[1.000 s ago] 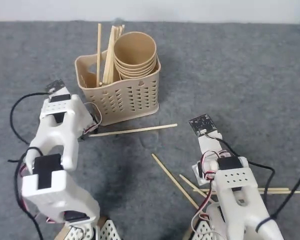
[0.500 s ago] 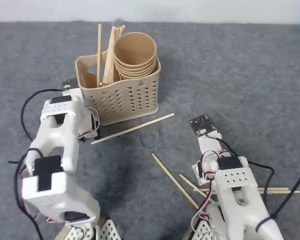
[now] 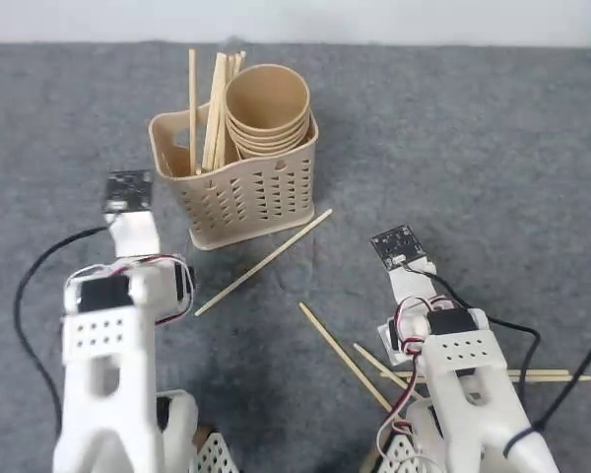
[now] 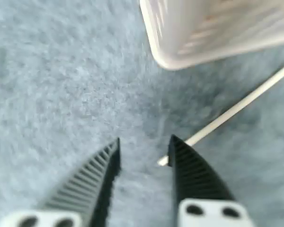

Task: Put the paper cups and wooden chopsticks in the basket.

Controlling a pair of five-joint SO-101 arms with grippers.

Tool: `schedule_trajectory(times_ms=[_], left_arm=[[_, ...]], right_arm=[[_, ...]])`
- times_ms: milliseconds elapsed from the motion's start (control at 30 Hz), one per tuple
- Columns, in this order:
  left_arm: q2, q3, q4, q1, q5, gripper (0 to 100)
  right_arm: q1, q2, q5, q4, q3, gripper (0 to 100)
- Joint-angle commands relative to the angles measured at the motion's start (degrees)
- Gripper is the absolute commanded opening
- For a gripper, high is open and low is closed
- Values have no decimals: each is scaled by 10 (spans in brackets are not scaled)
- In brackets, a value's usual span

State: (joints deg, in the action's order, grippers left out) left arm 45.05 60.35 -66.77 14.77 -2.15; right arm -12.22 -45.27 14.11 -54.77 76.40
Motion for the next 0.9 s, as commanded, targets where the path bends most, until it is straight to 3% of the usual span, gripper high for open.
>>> schedule_trajectory(times_ms=[0, 167, 333, 567, 867], left_arm=[[58, -16, -48, -24, 30, 167], [60, -21, -113, -96, 269, 206], [106, -18, -110, -96, 377, 206], [222, 110, 8, -98, 524, 206], [230, 208, 86, -127, 539, 206]], right_arm=[[-3, -19, 6, -3, -3, 203], [-3, -19, 5, -3, -3, 203], [-3, -19, 5, -3, -3, 203], [-2, -19, 8, -3, -3, 203], [-2, -19, 9, -3, -3, 203]])
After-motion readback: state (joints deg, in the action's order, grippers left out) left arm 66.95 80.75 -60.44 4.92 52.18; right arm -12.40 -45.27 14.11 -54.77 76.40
